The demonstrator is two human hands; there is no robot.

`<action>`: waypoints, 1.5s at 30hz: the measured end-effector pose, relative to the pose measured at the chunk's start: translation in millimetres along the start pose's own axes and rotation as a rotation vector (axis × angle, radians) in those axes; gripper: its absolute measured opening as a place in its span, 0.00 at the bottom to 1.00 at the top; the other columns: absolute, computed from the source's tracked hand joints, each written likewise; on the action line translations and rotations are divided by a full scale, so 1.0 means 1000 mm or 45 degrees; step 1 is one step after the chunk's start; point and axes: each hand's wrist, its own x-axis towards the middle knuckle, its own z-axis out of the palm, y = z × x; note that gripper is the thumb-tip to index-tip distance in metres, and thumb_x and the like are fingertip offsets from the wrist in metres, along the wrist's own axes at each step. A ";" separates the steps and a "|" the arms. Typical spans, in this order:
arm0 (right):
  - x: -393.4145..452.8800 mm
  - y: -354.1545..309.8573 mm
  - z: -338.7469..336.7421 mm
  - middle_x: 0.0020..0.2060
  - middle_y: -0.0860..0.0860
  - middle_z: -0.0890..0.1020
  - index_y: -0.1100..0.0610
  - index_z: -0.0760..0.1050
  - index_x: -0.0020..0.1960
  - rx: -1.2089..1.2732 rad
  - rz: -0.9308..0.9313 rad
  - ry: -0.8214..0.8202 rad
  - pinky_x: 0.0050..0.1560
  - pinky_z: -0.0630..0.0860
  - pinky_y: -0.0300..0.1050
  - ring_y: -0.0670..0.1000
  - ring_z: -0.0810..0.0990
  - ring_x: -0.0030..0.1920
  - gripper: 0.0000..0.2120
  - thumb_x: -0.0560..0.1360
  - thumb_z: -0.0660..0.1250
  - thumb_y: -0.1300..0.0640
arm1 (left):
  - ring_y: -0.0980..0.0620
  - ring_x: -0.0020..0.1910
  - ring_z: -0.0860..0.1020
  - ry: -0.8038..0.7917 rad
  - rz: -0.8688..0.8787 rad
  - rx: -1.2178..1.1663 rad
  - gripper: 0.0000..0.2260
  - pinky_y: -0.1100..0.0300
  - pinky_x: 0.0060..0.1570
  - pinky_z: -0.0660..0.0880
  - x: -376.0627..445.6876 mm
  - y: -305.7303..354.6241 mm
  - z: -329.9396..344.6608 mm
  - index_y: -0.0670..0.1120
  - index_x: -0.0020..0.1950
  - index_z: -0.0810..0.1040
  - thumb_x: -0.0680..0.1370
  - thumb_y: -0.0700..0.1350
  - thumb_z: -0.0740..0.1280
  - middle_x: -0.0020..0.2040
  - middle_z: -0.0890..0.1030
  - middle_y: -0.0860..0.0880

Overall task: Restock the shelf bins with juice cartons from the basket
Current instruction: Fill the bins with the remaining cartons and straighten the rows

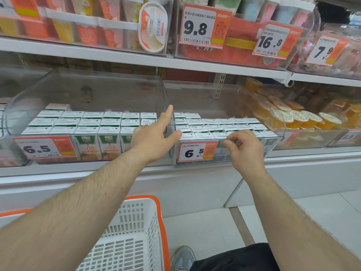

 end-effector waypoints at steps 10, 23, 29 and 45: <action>0.027 -0.007 0.017 0.42 0.47 0.74 0.54 0.77 0.44 0.098 0.048 0.015 0.48 0.69 0.40 0.42 0.71 0.38 0.05 0.74 0.72 0.62 | 0.48 0.56 0.80 0.191 -0.202 -0.098 0.29 0.53 0.51 0.75 0.017 -0.004 0.015 0.62 0.79 0.47 0.81 0.62 0.55 0.57 0.83 0.50; 0.026 -0.006 0.027 0.45 0.49 0.75 0.56 0.79 0.46 0.005 0.108 -0.085 0.46 0.66 0.35 0.45 0.72 0.39 0.02 0.75 0.72 0.61 | 0.46 0.67 0.72 0.048 0.066 0.267 0.15 0.53 0.69 0.58 0.010 -0.006 0.017 0.64 0.67 0.74 0.83 0.53 0.55 0.80 0.54 0.52; 0.022 -0.009 0.024 0.46 0.48 0.75 0.56 0.78 0.48 -0.063 0.126 -0.108 0.49 0.65 0.38 0.48 0.73 0.44 0.02 0.76 0.70 0.60 | 0.45 0.65 0.72 -0.002 0.071 0.297 0.16 0.54 0.72 0.55 0.005 -0.001 0.012 0.61 0.66 0.74 0.82 0.47 0.56 0.81 0.51 0.49; -0.036 -0.120 0.061 0.68 0.63 0.73 0.62 0.75 0.66 -0.352 -0.770 -0.137 0.68 0.67 0.60 0.62 0.70 0.66 0.27 0.67 0.71 0.61 | 0.42 0.77 0.51 0.275 -0.059 0.605 0.34 0.43 0.75 0.45 -0.066 -0.110 -0.033 0.50 0.79 0.55 0.76 0.52 0.63 0.79 0.54 0.45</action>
